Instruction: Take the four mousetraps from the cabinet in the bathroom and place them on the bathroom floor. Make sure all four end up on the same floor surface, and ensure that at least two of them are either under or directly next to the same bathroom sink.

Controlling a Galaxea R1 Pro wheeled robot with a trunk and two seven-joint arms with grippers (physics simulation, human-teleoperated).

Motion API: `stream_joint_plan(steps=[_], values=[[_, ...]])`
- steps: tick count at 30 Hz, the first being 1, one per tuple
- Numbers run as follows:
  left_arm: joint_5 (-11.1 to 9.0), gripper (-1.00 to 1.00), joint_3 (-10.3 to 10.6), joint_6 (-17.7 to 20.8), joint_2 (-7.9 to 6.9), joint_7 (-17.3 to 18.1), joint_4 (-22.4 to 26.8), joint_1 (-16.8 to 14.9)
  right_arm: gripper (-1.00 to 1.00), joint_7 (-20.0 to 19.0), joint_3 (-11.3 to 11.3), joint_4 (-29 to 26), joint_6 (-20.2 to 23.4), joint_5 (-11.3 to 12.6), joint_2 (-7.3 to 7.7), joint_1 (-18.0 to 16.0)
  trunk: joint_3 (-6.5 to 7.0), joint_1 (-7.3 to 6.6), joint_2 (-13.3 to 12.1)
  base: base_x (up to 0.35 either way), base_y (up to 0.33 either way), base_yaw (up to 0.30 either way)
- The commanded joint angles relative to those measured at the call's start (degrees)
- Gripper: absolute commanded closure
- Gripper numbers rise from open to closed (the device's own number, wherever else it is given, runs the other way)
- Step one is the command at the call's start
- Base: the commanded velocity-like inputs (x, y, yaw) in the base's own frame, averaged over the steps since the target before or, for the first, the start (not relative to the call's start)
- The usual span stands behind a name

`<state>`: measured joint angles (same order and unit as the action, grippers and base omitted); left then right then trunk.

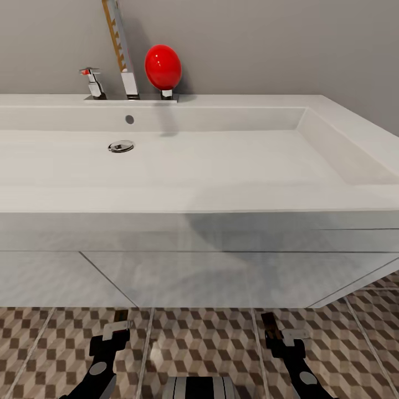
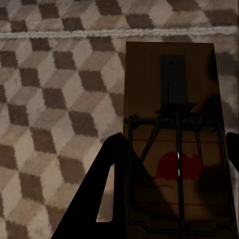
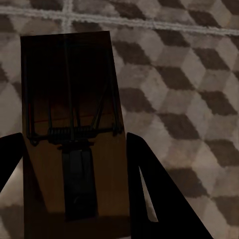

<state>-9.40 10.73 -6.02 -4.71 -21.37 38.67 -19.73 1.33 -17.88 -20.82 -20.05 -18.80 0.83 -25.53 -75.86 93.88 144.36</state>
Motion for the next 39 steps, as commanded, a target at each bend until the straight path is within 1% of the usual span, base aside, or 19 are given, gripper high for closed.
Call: stream_joint_plan(steps=[1,7,10,12,14,21,26,28,30,33,36,39], values=[[-0.5,1.0,0.5,-0.3,0.0,-0.4,-0.6,0.0,1.0,0.0,-0.3,0.1,-0.3,-0.4,-0.04,0.0,-0.03,-0.01,0.0,0.0,0.0,0.0],[-0.7,1.0,0.5,-0.7,-0.24,1.3,-4.2,0.0,1.0,0.0,-0.3,1.4,-0.3,-0.4,-0.11,0.0,-0.03,-0.01,0.0,0.0,0.0,0.0],[-0.7,1.0,0.5,-3.5,-0.03,1.7,-6.8,0.0,1.0,0.0,-0.3,2.8,-0.4,-0.4,-0.12,0.0,-0.03,-0.01,0.0,0.0,0.0,0.0],[-0.7,1.0,0.5,-6.7,0.03,1.8,-9.4,0.0,1.0,0.1,-0.3,3.6,-0.5,-0.4,-0.15,0.0,-0.03,-0.01,0.0,0.0,0.0,0.0],[-0.7,1.0,0.5,-8.0,0.0,1.8,-10.7,0.0,1.0,0.0,-0.3,4.1,-0.5,-0.4,-0.18,0.0,-0.03,-0.01,0.0,0.0,0.0,0.0],[-0.7,1.0,0.5,-9.4,0.05,2.7,-13.0,0.0,1.0,0.1,-0.3,6.1,-1.0,-0.5,-0.22,0.0,-0.03,-0.01,0.0,0.0,0.0,0.0],[-0.7,1.0,0.5,-10.0,0.2,3.3,-14.3,0.0,1.0,0.1,-0.3,7.2,-4.0,-0.5,-0.22,0.0,-0.03,-0.01,0.0,0.0,0.0,0.0],[-0.7,1.0,0.5,-10.3,0.35,3.4,-14.4,-0.1,1.0,0.1,-0.3,7.6,-4.6,-0.6,-0.22,0.0,-0.03,-0.01,0.0,0.0,0.0,0.0],[-0.7,1.0,0.5,-11.7,0.7,3.4,-14.6,0.0,1.0,0.1,-0.3,7.8,-5.2,-0.6,-0.22,0.0,-0.03,-0.01,0.0,0.0,0.0,0.0],[-0.6,1.0,0.5,-16.1,1.34,3.3,-15.6,-0.1,1.0,0.1,-0.2,8.0,-8.6,-0.6,-0.22,0.0,-0.03,-0.01,0.0,0.0,0.0,0.0],[-0.6,1.0,0.5,-17.7,1.57,3.3,-16.2,-0.1,1.0,0.1,-0.2,8.2,-11.4,-0.6,-0.22,0.0,-0.03,-0.01,0.0,0.0,0.0,0.0],[-0.6,1.0,0.6,-18.2,1.62,3.4,-16.4,-0.1,1.0,0.1,-0.3,8.3,-12.2,-0.6,-0.16,0.0,-0.03,-0.01,0.0,0.0,0.0,0.0]])
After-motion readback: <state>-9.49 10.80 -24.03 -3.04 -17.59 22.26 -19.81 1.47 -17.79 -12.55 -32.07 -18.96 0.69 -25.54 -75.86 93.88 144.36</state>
